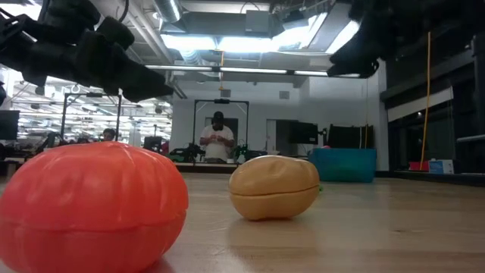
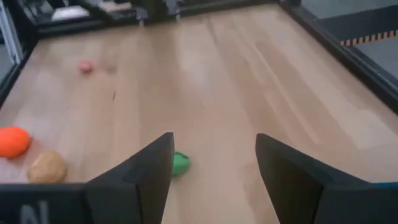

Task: Pick and placing Produce into tupperware
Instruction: Put the green peas into the blue bin

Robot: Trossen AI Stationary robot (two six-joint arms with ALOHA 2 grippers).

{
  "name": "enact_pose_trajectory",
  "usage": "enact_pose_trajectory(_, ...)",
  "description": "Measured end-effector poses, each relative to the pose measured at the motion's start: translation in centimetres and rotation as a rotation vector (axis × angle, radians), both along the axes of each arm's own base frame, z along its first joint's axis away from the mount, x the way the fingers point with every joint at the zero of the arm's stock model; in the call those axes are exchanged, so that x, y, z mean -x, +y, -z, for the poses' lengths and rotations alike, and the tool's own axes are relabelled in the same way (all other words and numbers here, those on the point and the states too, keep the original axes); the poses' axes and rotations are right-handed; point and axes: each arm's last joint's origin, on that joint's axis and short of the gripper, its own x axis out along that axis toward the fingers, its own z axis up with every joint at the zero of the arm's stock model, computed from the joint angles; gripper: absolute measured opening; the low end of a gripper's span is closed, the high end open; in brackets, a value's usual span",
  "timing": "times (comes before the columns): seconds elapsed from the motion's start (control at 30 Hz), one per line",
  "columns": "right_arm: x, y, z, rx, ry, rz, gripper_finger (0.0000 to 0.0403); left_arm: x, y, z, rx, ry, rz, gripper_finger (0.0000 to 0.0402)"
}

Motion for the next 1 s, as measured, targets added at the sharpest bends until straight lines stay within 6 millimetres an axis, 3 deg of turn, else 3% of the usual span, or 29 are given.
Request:
enact_pose_trajectory(0.2,-3.1,4.2,-0.6,0.047,0.1,0.003,0.0227,-0.1,-0.6,0.0,0.0,0.002,0.037,0.0286)
enact_pose_trajectory(0.37,-5.9,6.7,-0.3,0.014,0.222,0.11,0.0227,0.0,-1.1,0.3,0.003,0.034,0.064,0.0286)
enact_pose_trajectory(0.77,-12.6,9.5,1.5,-0.243,0.502,0.226,0.0227,0.1,-1.9,1.0,0.007,0.106,0.112,0.0286)
enact_pose_trajectory(1.0,-15.9,10.6,2.5,-0.319,0.569,0.254,0.0227,0.2,-1.9,1.6,0.012,0.175,0.112,0.0286)
